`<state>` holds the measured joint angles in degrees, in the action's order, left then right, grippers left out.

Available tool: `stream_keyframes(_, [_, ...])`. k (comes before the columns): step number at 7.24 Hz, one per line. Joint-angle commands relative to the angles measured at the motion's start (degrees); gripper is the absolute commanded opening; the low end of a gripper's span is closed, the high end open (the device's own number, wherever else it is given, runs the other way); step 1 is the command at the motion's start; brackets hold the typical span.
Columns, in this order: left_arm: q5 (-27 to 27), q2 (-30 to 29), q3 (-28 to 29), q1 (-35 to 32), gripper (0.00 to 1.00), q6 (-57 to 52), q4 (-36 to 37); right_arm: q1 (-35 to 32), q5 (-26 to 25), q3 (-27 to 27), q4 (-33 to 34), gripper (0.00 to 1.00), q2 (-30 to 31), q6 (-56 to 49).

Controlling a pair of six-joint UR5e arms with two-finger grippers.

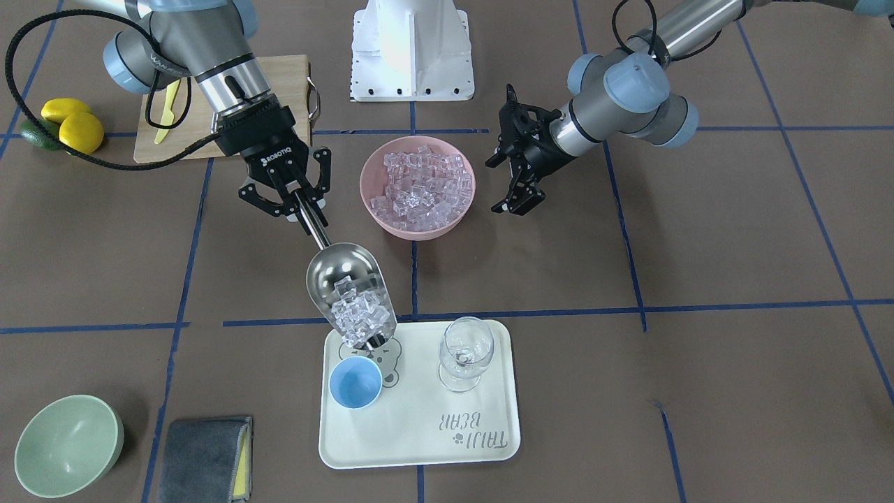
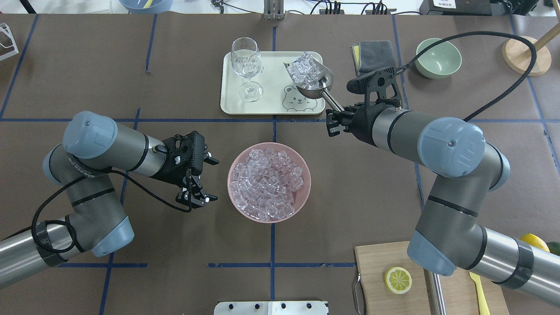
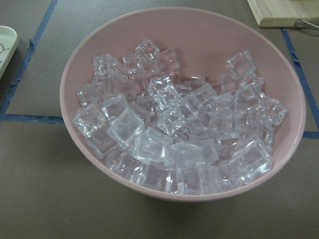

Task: Put ice in cup with scoop
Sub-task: 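Carry the filled scoop to the light-blue cup with the right gripper, then tilt the scoop to pour ice into the light-blue cup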

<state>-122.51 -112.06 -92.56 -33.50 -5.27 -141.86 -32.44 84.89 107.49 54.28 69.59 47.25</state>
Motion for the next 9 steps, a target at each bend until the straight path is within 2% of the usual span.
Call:
stream_keyframes(1, [0.0, 0.0, 0.0, 0.0, 1.00, 0.0, 0.1, -2.0, 3.4, -2.2, 1.2, 0.00, -0.8, 2.1])
stream_keyframes(2, [0.0, 0.0, 0.0, 0.0, 1.00, 0.0, 0.0, -2.5, 3.9, -2.5, 2.2, 0.00, -0.8, 2.1])
stream_keyframes(4, [0.1, 0.0, 0.0, 0.2, 1.00, 0.0, 0.0, -3.9, 8.1, -1.9, 5.7, 0.00, -0.9, 2.2])
stream_keyframes(6, [0.1, -0.1, 0.1, 0.3, 1.00, 0.0, 0.0, -6.5, 12.4, 0.3, 15.4, 0.00, -3.5, 1.5])
stream_keyframes(9, [0.1, -0.1, 0.1, 0.3, 1.00, 0.0, 0.0, -7.5, 15.8, 1.0, 17.4, 0.00, -3.9, 1.4])
